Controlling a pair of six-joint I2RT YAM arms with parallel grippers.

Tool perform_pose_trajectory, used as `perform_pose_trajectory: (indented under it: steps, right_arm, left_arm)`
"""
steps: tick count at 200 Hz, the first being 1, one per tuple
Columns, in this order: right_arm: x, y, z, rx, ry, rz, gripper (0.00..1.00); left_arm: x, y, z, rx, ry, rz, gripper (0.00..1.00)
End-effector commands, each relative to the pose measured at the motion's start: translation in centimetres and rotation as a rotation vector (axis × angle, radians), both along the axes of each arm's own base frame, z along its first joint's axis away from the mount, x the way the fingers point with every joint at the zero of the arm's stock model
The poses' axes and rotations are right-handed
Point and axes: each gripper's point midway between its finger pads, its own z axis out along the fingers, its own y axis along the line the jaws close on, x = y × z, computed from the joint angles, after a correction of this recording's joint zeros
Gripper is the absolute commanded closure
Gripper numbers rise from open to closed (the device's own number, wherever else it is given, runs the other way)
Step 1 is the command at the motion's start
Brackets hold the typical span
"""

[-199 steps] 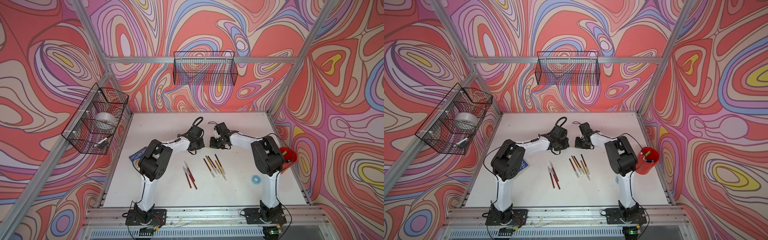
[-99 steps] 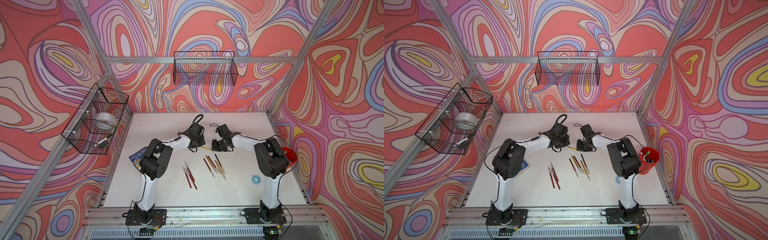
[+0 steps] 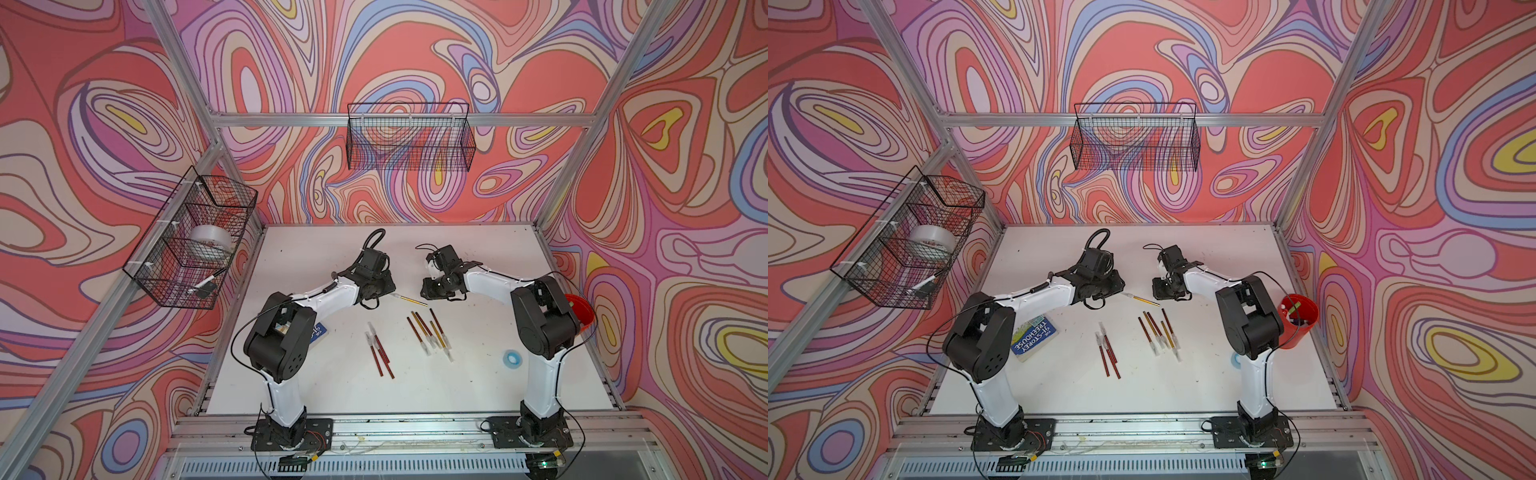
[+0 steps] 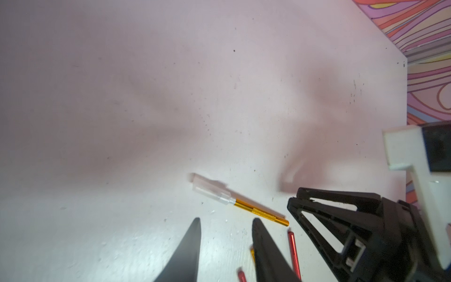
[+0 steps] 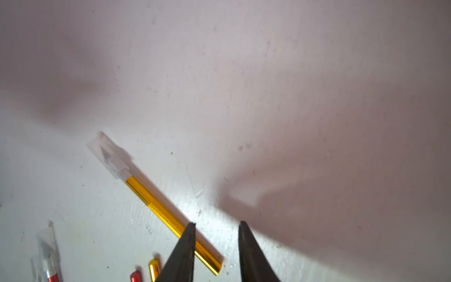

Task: Remove protective caps from carving knives
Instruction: Adjust the carving knife at the center of the board.

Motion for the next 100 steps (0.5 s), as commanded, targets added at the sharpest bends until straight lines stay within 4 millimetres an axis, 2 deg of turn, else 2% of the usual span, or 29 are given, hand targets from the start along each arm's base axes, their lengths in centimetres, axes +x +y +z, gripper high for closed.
perform_pose_trajectory:
  steps: [1, 43, 100]
  right_arm:
    - [0.3, 1.6, 1.1, -0.077, -0.093, 0.127, 0.67]
    - [0.4, 3.1, 0.5, -0.142, -0.115, 0.208, 0.66]
    - [0.7, 4.3, -1.1, -0.244, -0.112, 0.287, 0.66]
  left_arm:
    - [-0.6, 2.2, 1.4, -0.020, -0.030, 0.069, 0.51]
    - [-2.8, 5.9, 2.0, -0.018, -0.023, 0.141, 0.34]
    - [-4.6, 9.0, 2.2, -0.013, -0.021, 0.204, 0.27]
